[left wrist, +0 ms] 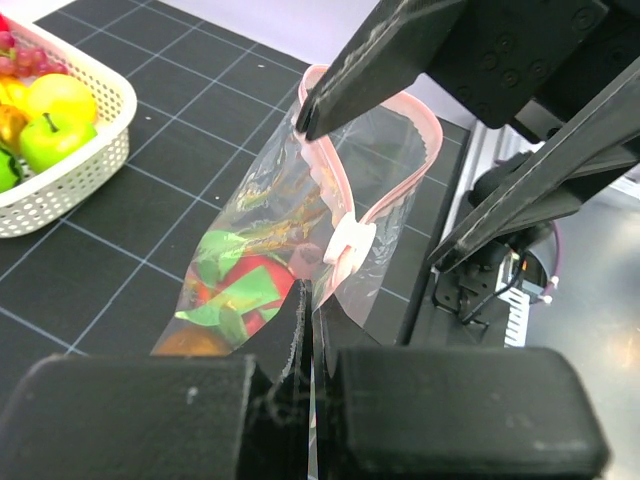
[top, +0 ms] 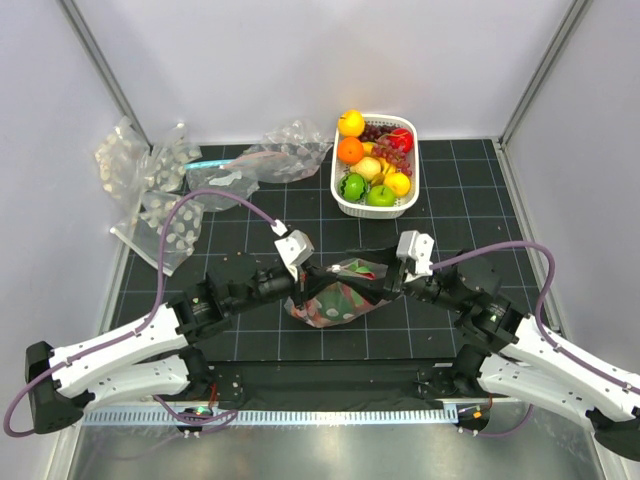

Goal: Place the food in the zip-top bag and seal the zipper
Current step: Zip the zipper food storage bag at the center of the board.

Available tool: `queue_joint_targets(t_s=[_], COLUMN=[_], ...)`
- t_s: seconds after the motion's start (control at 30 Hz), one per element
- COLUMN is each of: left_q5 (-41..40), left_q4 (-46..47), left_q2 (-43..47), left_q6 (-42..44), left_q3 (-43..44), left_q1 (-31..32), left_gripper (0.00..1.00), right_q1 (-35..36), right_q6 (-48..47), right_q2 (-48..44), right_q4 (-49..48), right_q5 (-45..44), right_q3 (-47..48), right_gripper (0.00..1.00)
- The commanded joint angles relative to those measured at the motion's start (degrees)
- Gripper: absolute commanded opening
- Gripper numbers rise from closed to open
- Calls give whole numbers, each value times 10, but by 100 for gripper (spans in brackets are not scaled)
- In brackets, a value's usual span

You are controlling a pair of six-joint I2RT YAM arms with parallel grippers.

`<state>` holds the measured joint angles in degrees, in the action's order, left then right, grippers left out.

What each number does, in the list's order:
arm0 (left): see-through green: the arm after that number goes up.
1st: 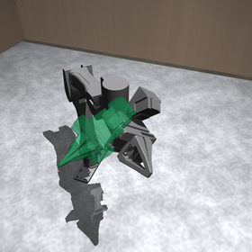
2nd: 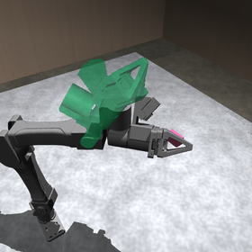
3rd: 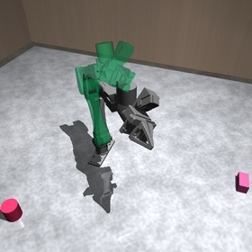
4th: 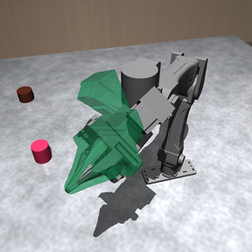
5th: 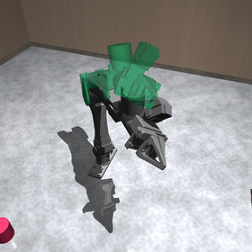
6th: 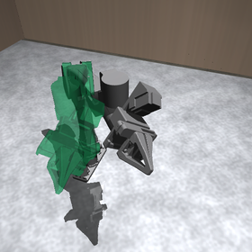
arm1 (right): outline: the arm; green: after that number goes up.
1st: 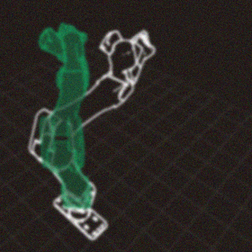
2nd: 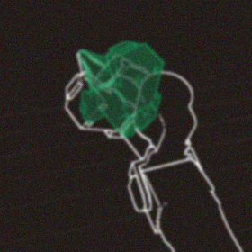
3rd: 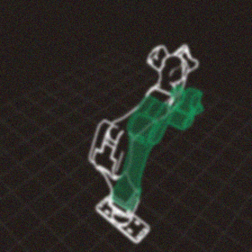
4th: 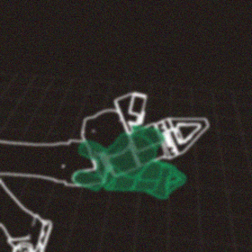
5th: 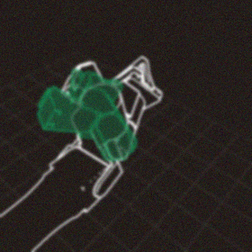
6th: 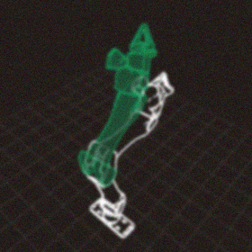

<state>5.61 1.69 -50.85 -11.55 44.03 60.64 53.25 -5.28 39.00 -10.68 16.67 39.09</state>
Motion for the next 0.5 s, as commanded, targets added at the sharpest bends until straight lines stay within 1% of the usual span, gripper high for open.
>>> queue_joint_targets(t_s=[0.0, 0.23, 0.33, 0.37, 0.43, 0.47], left_q5=[39, 49, 56, 55, 52, 48], left_q4=[36, 35, 35, 35, 35, 35], left_q2=[2, 2, 3, 4, 5, 7], left_q6=[7, 6, 7, 7, 6, 6], left_q3=[29, 30, 30, 30, 29, 29], left_q1=[-2, -2, -2, -2, -3, -2], left_gripper=[0, 0, 0, 0, 0, 0], right_q1=[0, 0, 0, 1, 1, 0], right_q6=[-20, -24, -24, -24, -23, -22], right_q2=[5, 20, 23, 25, 28, 28], right_q4=[5, 14, 20, 21, 24, 25], right_q5=[37, 51, 53, 54, 57, 61], right_q3=[26, 34, 38, 40, 42, 42], right_gripper=[57, 53, 42, 35, 27, 18])
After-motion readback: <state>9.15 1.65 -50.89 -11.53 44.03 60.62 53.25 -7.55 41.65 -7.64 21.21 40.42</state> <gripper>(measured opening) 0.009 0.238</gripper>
